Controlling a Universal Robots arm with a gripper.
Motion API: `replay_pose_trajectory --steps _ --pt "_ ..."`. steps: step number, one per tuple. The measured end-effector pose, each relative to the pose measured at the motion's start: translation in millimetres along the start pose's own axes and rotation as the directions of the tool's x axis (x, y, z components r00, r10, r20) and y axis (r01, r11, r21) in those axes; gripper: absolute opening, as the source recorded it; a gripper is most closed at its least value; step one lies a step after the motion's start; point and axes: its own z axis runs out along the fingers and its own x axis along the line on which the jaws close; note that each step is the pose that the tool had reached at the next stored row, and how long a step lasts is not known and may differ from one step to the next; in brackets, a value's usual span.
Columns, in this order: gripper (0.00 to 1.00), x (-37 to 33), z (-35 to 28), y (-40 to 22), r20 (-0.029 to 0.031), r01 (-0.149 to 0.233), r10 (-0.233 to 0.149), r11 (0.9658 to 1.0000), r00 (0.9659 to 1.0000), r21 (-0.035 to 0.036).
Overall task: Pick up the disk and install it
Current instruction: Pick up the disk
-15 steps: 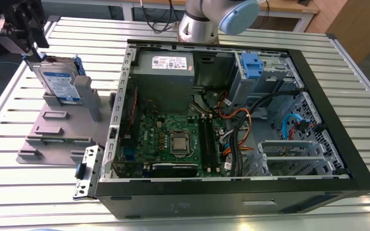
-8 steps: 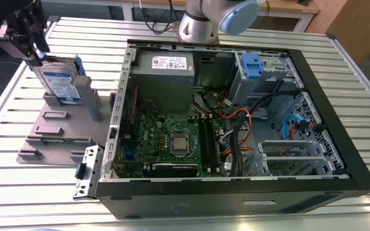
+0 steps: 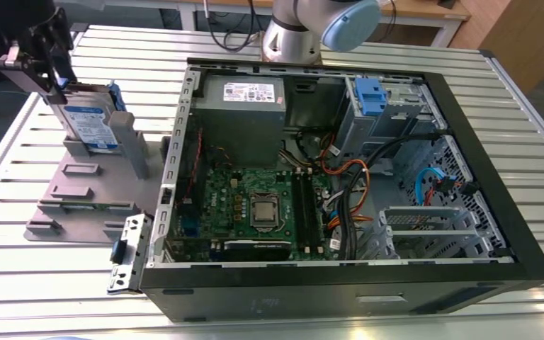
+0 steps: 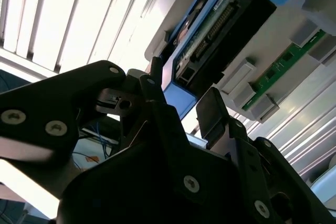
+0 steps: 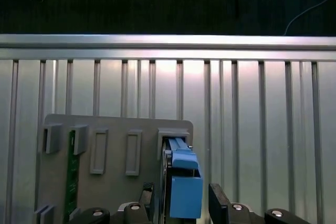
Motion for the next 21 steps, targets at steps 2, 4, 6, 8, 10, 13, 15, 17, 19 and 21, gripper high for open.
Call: replay_pose_trajectory --steps 2,4,6,8,10,13,15,17,19,21 --pt "0.53 -0.3 3.8 0.6 0.0001 0.000 0.000 1.0000 1.0000 0.0000" --pt "0.53 -0.6 7.4 2.5 0.0000 0.001 -0.001 1.0000 1.0000 0.0000" --pt "0.53 -1.0 11.2 4.5 0.0000 0.001 -0.001 1.0000 1.0000 0.0001" --pt "0.53 -1.1 14.8 4.7 0.0000 0.001 -0.001 1.0000 1.0000 0.0000" --pt "0.53 -1.1 18.5 4.7 0.0000 0.001 -0.001 1.0000 1.0000 0.0000" --pt "0.53 -1.1 20.9 4.6 0.0000 0.001 -0.001 1.0000 1.0000 -0.0001" --pt "0.53 -1.1 20.9 4.6 -0.0001 0.001 -0.001 1.0000 1.0000 -0.0002" --pt "0.53 -1.1 20.9 4.6 0.0000 0.001 -0.001 1.0000 1.0000 -0.0001" --pt "0.53 -1.1 20.9 4.7 0.0000 0.001 -0.001 1.0000 1.0000 0.0000" --pt "0.51 -1.1 21.0 4.6 0.0000 0.001 -0.001 1.0000 1.0000 0.0000"
